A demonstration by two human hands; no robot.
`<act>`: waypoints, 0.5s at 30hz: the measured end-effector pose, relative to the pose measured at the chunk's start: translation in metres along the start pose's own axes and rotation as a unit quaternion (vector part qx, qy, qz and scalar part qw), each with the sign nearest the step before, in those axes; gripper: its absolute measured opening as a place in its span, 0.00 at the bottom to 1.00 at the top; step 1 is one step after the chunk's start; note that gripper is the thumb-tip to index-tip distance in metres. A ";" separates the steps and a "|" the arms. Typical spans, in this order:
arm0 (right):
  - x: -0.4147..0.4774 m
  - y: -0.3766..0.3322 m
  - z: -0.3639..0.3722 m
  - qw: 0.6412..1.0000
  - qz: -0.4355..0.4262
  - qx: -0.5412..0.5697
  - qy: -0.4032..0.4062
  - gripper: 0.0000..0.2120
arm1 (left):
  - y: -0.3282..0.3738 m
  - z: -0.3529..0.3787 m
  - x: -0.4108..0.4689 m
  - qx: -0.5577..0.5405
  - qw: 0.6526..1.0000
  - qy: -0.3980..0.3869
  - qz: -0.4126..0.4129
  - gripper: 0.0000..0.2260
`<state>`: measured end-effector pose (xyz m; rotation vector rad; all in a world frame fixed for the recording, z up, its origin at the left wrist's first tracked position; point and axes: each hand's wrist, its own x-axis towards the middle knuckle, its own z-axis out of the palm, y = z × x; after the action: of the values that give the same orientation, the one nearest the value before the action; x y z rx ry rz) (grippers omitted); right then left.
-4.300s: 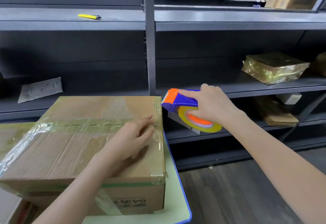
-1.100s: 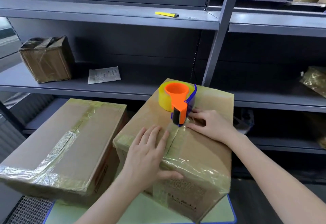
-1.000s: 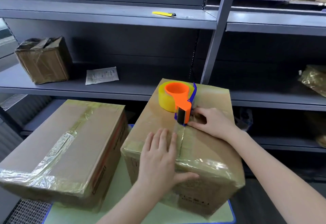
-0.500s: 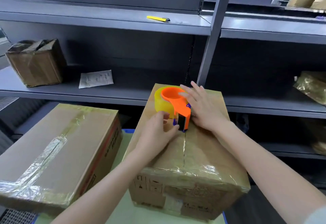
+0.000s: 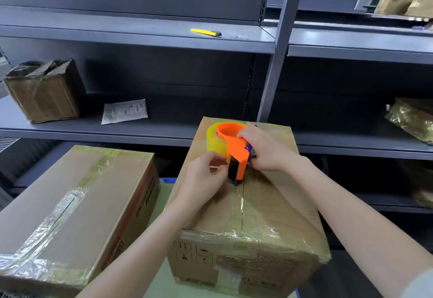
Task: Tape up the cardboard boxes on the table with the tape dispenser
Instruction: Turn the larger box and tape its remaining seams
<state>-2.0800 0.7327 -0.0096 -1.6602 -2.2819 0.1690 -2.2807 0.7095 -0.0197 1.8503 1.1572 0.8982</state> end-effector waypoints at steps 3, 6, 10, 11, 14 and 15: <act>-0.009 -0.015 -0.017 0.998 0.022 0.063 0.010 0.21 | 0.005 -0.010 0.000 -0.044 0.999 -0.030 0.008 0.08; -0.023 -0.031 -0.042 0.988 0.043 0.151 0.018 0.15 | 0.023 -0.025 -0.002 -0.224 0.972 -0.049 -0.060 0.07; -0.037 -0.045 -0.065 0.964 0.083 0.247 0.051 0.13 | 0.043 -0.040 -0.007 -0.311 0.929 -0.160 -0.122 0.10; -0.039 -0.046 -0.067 0.961 0.097 0.254 0.060 0.12 | 0.046 -0.041 -0.009 -0.307 0.927 -0.183 -0.116 0.11; -0.046 -0.050 -0.071 0.953 0.139 0.263 0.063 0.10 | 0.049 -0.041 -0.015 -0.312 0.922 -0.197 -0.114 0.12; -0.047 -0.051 -0.071 0.952 0.141 0.264 0.056 0.09 | 0.049 -0.040 -0.016 -0.306 0.925 -0.190 -0.118 0.11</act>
<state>-2.0900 0.6656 0.0631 -1.6319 -1.7017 0.6692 -2.3016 0.6892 0.0394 1.2645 0.7232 0.6267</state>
